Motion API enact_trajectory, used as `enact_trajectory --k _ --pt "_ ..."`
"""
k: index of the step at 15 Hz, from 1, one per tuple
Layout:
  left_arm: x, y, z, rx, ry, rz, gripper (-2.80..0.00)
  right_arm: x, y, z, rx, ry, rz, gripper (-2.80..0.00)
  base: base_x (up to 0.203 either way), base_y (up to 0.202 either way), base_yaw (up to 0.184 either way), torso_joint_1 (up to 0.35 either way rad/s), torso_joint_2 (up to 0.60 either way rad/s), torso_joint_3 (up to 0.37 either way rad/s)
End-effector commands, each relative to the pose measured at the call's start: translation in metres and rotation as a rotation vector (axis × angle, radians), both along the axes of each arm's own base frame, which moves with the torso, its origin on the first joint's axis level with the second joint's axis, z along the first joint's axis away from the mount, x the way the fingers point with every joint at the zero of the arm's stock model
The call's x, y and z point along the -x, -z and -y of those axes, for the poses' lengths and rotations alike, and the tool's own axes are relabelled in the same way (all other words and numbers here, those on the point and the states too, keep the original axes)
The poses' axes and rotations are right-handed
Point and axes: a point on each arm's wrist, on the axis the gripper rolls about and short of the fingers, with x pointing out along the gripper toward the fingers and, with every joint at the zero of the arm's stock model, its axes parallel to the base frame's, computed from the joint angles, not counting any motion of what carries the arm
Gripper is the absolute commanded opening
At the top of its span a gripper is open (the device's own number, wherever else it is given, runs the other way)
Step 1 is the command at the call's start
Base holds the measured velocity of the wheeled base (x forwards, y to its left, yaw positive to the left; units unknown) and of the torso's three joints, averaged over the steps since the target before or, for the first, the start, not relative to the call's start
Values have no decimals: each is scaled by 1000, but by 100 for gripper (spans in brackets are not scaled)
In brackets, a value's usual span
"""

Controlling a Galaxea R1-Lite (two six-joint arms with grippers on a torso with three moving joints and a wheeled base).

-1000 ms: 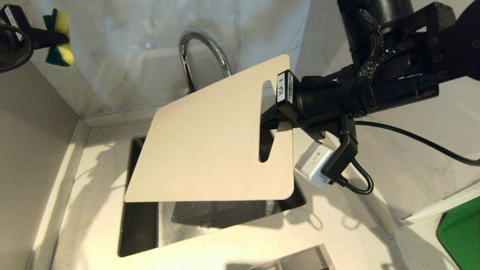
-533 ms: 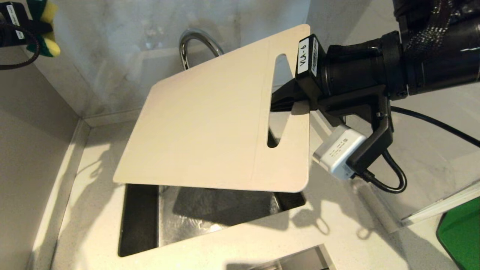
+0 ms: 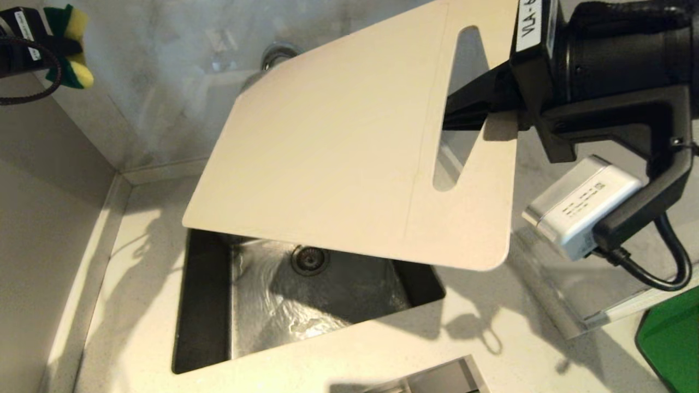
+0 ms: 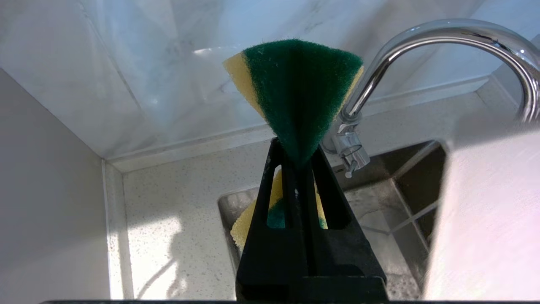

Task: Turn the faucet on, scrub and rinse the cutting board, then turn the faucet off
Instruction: Put down the cutting board

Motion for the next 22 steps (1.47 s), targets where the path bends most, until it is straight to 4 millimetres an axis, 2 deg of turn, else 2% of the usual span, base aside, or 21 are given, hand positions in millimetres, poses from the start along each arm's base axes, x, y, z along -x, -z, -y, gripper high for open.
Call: enact_trajectory --k 1,6,8,11,15,19,22 --pt "0 3 -1 7 -2 -12 -280 8 -9 5 -31 3 62 -280 0 0 0 0 0 0" --pt "-1 9 0 34 -3 -36 -280 16 -32 8 -212 14 218 -280 0 0 0 0 0 0" --pt "-1 9 0 36 -3 -38 -280 25 -35 15 -293 79 250 -280 0 0 0 0 0 0" --pt "-2 12 0 41 -5 -48 -280 36 -25 25 -409 174 275 -280 0 0 0 0 0 0" --pt "-2 13 0 43 -6 -52 -280 39 -11 30 -609 255 332 -280 0 0 0 0 0 0" --pt "-2 16 0 43 -7 -63 -280 38 -1 33 -751 366 294 -280 0 0 0 0 0 0" --pt "-3 18 0 43 -5 -72 -280 40 17 36 -838 440 207 -280 0 0 0 0 0 0"
